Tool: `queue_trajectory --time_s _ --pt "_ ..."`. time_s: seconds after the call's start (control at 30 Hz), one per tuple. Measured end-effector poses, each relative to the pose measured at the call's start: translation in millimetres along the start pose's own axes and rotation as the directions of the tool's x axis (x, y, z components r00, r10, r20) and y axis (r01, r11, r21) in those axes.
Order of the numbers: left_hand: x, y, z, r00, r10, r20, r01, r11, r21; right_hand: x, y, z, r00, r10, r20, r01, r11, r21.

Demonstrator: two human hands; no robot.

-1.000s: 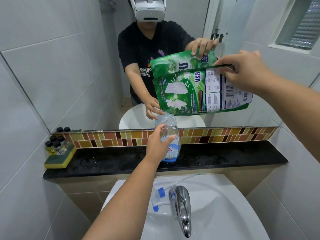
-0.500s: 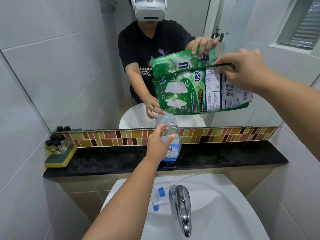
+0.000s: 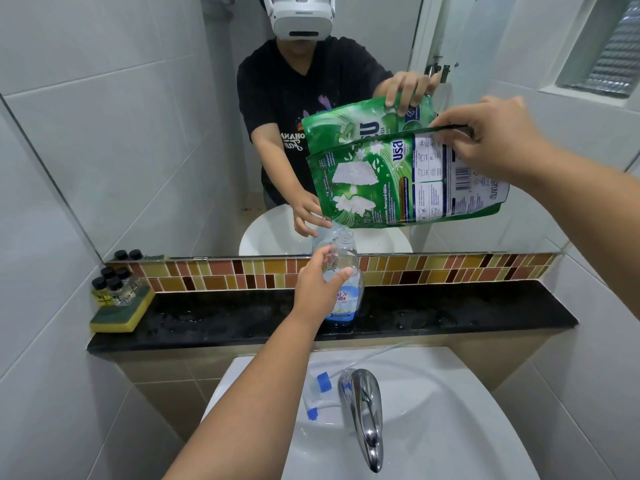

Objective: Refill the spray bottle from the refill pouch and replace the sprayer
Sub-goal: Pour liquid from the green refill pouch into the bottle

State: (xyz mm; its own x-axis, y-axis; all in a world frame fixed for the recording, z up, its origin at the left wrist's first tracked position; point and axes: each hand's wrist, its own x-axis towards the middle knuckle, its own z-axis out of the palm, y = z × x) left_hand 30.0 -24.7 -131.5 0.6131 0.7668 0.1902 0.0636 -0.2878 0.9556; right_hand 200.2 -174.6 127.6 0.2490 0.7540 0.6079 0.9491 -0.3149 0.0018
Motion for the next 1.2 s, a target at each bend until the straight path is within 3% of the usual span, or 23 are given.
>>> queue_trajectory --time_s 1.2 --pt "-2.0 6.8 -1.8 0.998 -0.061 0.009 0.061 0.998 0.009 -9.3 4.9 -7.6 1.000 0.018 -0.001 -0.018 0.999 0.040"
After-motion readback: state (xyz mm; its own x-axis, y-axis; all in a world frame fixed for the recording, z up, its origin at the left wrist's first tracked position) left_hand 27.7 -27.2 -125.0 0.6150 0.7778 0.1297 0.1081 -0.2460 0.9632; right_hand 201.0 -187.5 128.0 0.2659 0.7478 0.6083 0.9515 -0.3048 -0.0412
